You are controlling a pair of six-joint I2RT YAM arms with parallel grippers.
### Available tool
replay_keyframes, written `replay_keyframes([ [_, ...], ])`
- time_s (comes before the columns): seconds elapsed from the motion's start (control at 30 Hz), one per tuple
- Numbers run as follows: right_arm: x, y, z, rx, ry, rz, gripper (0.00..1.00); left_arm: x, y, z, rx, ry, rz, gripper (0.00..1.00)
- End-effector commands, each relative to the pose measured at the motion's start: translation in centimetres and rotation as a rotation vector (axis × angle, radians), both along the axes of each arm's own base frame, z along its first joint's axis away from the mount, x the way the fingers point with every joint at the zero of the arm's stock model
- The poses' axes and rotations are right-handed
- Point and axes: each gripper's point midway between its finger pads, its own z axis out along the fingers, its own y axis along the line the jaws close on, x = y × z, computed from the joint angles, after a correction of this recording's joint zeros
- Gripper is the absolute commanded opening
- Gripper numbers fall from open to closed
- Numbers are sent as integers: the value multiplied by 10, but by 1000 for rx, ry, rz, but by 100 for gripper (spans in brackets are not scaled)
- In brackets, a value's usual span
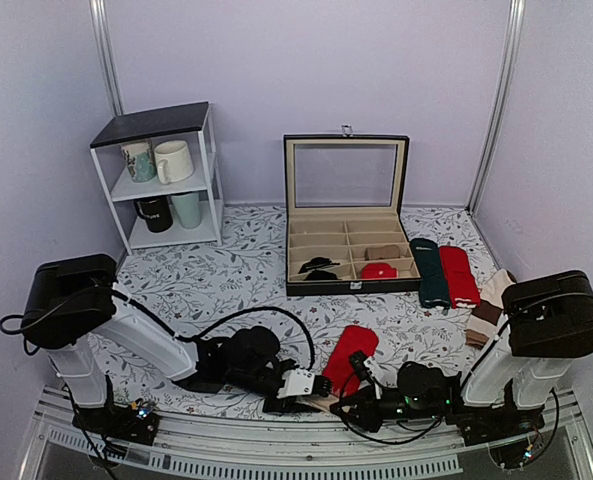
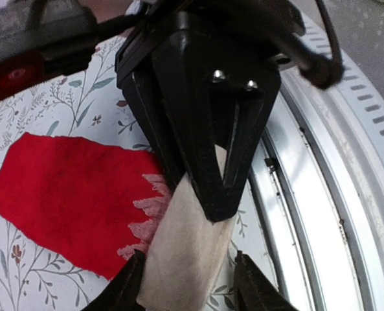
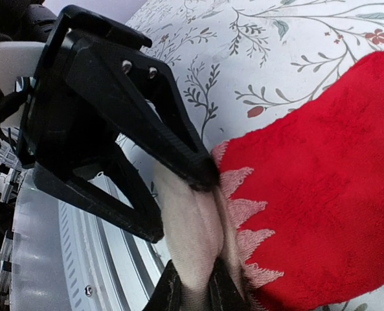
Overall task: Roll the socks
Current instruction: Roll the sock at the center of the board.
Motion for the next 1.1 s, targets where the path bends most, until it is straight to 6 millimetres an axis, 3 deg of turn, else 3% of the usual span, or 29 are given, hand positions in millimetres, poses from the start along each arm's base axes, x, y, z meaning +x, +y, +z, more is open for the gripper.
replay_keyframes([
  [0.0, -26, -71, -88, -396, 128, 50, 12, -1, -5, -6, 26, 5, 2, 34],
  [0.1, -25, -71, -88, -394, 129, 50, 12, -3, -5, -10, 52, 27, -2, 16],
  [0.27, -24, -72, -89, -398, 132, 45, 13, -3, -4, -13, 91, 68, 20, 0],
  [0.33, -22, -73, -87, -397, 123, 36, 15, -4, -2, -17, 117, 100, 33, 0],
  [0.47, -13, -70, -74, -388, 67, 10, 32, -7, 8, -32, 200, 197, 93, 0],
  [0.6, 6, -66, -45, -368, -59, -29, 44, -10, 24, -50, 301, 288, 168, 0],
  [0.8, 31, -64, 10, -319, -310, -60, 49, -17, 37, -58, 409, 409, 224, 0],
  [0.93, 22, -53, 41, -249, -497, -2, 50, -19, 37, -58, 448, 465, 233, 0],
  [1.07, 5, -36, 52, -239, -640, 99, 50, -18, 38, -60, 460, 491, 228, 0],
])
